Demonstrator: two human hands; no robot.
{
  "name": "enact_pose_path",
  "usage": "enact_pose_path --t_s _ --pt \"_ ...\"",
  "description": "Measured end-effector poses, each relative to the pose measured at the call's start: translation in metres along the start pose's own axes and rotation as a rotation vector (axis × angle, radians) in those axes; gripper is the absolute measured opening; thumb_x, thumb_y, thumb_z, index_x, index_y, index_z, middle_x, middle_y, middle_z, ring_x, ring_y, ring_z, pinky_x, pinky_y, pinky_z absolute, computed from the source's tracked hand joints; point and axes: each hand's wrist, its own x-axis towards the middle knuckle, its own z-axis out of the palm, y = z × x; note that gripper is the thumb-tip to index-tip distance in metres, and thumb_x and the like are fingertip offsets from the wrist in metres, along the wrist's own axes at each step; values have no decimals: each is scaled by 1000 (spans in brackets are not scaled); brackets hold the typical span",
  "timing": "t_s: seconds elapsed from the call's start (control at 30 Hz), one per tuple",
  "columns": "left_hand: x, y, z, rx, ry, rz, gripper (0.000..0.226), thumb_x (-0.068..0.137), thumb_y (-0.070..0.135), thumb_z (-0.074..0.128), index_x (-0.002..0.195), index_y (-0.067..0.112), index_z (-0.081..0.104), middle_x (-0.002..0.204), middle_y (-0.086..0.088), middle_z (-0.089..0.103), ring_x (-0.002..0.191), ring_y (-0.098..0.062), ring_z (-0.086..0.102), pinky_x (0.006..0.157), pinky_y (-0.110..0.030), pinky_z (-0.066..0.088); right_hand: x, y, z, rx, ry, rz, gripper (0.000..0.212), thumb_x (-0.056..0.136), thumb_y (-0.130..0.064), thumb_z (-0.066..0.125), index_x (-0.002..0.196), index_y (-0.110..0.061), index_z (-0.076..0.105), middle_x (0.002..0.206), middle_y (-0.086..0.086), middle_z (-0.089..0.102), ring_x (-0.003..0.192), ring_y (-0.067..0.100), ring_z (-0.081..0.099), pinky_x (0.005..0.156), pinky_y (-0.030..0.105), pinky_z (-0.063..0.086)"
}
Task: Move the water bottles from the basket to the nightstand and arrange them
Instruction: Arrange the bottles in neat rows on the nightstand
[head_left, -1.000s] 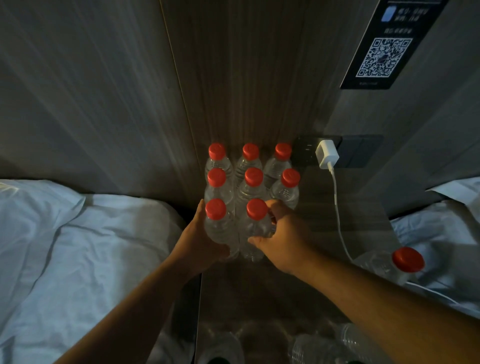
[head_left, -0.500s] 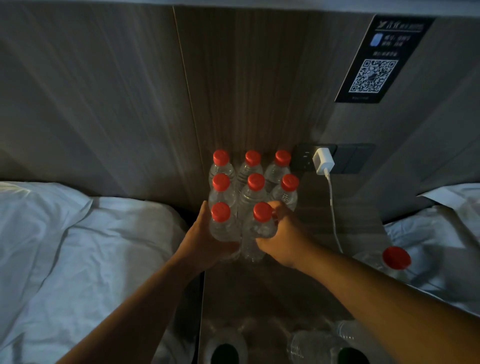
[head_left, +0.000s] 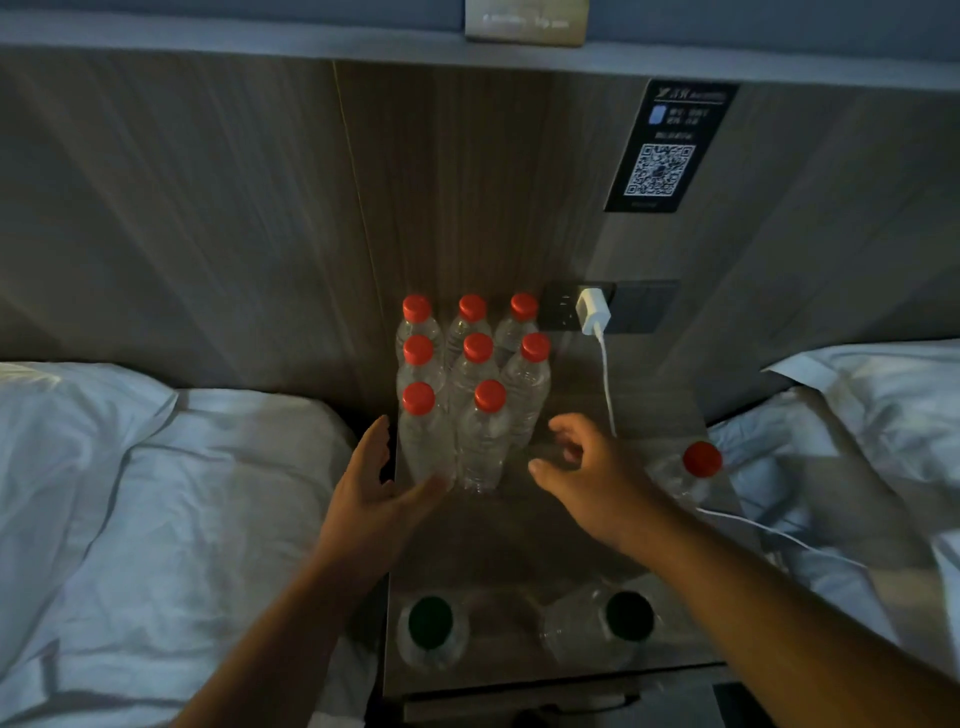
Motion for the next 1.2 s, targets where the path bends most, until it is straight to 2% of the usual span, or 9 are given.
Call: enact_pose_path --t_s 0.07,0.2,0.33,0.43,0.53,0.67,0.8,0.93,1.2 --pt "-15 14 3 11 -53 11 60 71 33 81 126 30 57 122 7 66 112 -6 64 88 -31 58 -13 3 -5 -21 11 20 38 85 -30 67 120 -30 51 113 -12 54 111 10 52 94 31 44" --pt "-43 29 2 46 -76 23 68 62 50 72 120 15 64 111 -2 72 105 -16 68 91 -40 56 -37 12 -16 -62 47 42 34 84 -29 69 116 -27 58 120 -2 61 113 15 57 97 34 48" --pt "-69 43 5 122 -96 37 40 66 44 70 99 21 71 88 0 74 83 -10 67 76 -30 53 -64 13 -30 -145 62 -6 37 86 -24 68 121 -18 58 123 0 61 115 16 57 99 37 48" --pt "-85 46 7 199 -141 22 18 74 31 64 87 20 69 70 11 67 66 2 58 63 -19 47 -79 15 -44 -258 107 -91 36 86 -20 67 120 -12 60 122 6 63 113 20 60 97 37 50" --pt "-101 50 9 391 -227 80 20 73 35 57 65 18 51 56 7 47 52 -4 41 52 -25 37 -89 12 -64 -362 161 -181 30 88 -14 63 117 -7 62 114 11 67 104 23 64 90 35 53" --pt "-111 44 7 531 -150 -13 25 63 44 61 83 29 65 68 6 61 66 -12 61 65 -32 51 -82 22 -94 -487 275 -239 17 87 -11 60 103 -9 64 97 11 68 87 25 66 75 33 54" --pt "-121 40 8 660 -86 4 37 73 15 81 107 16 70 83 6 62 82 -23 66 73 -34 51 -61 39 -110 -563 301 -78 42 86 -21 64 126 -11 54 122 14 60 113 31 56 91 36 48" --pt "-125 45 11 693 -66 -34 37 76 9 79 107 21 64 81 12 59 80 -18 63 74 -37 54 -46 52 -108 -544 108 85 66 86 -28 67 143 -14 35 139 16 48 129 35 45 103 43 40" --pt "-124 35 13 624 28 -159 34 70 19 85 92 27 61 87 1 69 83 -23 68 76 -49 58 -29 60 -108 -498 120 63 29 82 -38 60 104 -23 47 97 7 60 88 28 58 79 44 52"
